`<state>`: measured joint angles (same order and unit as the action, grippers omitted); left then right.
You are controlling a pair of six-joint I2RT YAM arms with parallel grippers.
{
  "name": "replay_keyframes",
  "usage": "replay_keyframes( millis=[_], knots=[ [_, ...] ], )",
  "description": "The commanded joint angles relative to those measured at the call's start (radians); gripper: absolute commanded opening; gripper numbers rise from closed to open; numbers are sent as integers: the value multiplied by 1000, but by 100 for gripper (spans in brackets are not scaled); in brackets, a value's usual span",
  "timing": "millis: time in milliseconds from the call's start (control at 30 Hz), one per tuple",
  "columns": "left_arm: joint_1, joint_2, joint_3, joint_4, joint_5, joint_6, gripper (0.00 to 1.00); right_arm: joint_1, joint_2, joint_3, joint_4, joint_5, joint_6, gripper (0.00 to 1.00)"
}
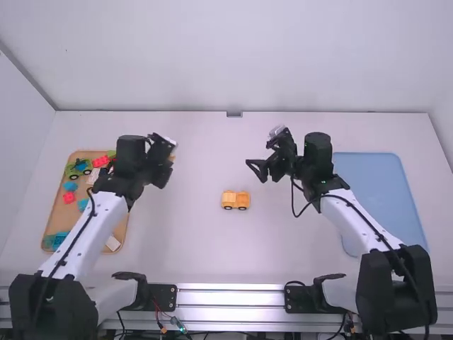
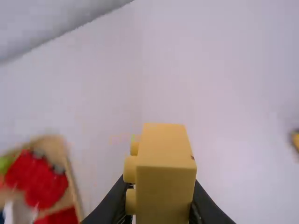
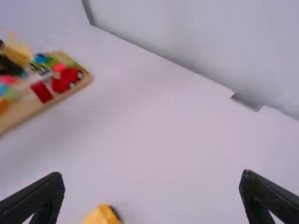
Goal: Assemble lego blocks to make yellow taxi
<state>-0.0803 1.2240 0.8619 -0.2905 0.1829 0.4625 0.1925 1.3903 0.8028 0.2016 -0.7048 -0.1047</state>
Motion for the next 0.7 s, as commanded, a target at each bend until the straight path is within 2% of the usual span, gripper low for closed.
replay_keyframes(
  millis=[0,133,200,400,667],
  knots=[
    [-74,-2,-28,23,95,252,2,-24,14,52,-6,-204,155,99],
    [-169,20,-53,116,89,370,2,-48,56,56,3,-331,158,100],
    [-218,34,-60,167,87,392,1,-50,78,56,2,-346,172,94],
    [-346,42,-65,282,1,402,2,-12,180,56,53,-382,214,93],
    [-378,116,-64,345,37,386,1,48,238,56,145,-417,265,84]
  ],
)
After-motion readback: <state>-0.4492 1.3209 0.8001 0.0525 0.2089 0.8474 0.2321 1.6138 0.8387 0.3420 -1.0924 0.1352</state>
